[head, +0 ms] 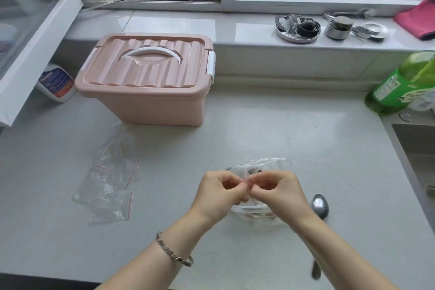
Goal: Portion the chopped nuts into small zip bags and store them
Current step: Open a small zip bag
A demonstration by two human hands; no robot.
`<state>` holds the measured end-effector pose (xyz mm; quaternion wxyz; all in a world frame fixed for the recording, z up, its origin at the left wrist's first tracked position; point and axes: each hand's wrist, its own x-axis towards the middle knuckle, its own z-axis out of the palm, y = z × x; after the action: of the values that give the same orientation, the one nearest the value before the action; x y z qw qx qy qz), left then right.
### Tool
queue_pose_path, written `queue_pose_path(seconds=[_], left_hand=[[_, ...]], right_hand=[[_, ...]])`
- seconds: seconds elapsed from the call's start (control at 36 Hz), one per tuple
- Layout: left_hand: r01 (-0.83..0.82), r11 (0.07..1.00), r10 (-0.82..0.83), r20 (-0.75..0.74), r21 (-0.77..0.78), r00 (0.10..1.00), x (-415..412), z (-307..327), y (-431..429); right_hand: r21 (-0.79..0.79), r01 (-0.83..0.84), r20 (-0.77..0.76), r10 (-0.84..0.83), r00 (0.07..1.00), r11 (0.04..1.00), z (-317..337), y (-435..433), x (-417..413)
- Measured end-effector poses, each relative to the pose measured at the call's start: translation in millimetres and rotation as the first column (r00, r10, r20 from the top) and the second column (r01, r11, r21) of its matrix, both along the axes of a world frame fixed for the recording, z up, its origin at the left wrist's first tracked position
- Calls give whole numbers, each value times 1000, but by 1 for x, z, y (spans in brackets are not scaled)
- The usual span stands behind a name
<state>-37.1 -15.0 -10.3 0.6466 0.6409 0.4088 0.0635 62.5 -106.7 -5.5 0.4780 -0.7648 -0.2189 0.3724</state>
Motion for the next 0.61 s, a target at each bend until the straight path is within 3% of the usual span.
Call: queue_pose_path(seconds=[0.06, 0.11, 0.19, 0.25, 0.44, 0.5, 0.61], left_hand=[[-62, 997, 64, -72, 37, 995, -1, 1, 1], [-62, 978, 99, -183, 200, 978, -3, 4, 2], [111, 896, 33, -313, 430, 949, -1, 11, 2], [173, 837, 3, -320, 520, 947, 0, 13, 1], [196, 700, -245, -27, 687, 969, -8, -5, 4], [223, 610, -322, -19, 761, 947, -11, -13, 3], [239, 344, -347, -113, 908, 931, -7, -20, 0]], right_hand=[[-19, 43, 33, -43, 999, 999, -3, 0, 1], [-23, 105, 128, -101, 987, 994, -7, -1, 1], [-16, 116, 317, -104, 943, 993, -11, 0, -3], [-25, 111, 344, -96, 934, 994, -15, 1, -5], [-15, 72, -21, -72, 997, 997, 2, 0, 2], [-20, 60, -70, -61, 996, 998, 6, 1, 3], [-6, 21, -74, -22, 997, 1000, 14, 1, 1]])
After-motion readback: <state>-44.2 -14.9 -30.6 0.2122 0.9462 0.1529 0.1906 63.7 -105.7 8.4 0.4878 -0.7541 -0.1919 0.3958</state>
